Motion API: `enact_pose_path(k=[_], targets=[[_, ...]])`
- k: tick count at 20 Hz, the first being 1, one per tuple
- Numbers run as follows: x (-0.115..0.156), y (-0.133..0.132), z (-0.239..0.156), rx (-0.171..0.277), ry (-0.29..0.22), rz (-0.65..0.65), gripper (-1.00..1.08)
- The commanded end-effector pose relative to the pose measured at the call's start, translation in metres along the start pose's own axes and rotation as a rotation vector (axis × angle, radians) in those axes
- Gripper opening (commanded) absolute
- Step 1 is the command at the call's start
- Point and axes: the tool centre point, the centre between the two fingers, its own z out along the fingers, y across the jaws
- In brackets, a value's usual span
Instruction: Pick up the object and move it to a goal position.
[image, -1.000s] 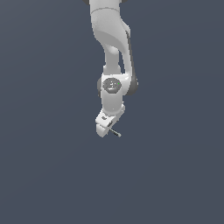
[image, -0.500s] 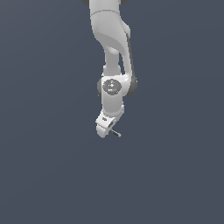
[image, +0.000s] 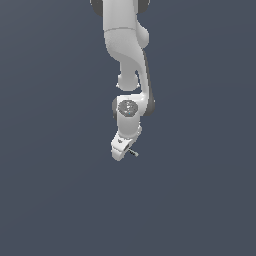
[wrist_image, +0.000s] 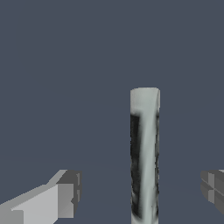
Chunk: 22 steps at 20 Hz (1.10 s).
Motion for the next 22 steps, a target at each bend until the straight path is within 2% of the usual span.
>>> enact_pose_path(k=[1,3,4,16,22], targets=[[0.0,0.001,0.005,-0.001,0.001,0.0,1.0],[0.0,0.001,0.006,-0.001,0.001,0.0,1.0],[0.0,0.001,0.006,-0.001,0.001,0.0,-1.0],[0.001,0.001,0.005,-0.001,0.001,0.0,-1.0],[0.017,0.001,-0.01,-0.001,0.001,0.0,-1.0]])
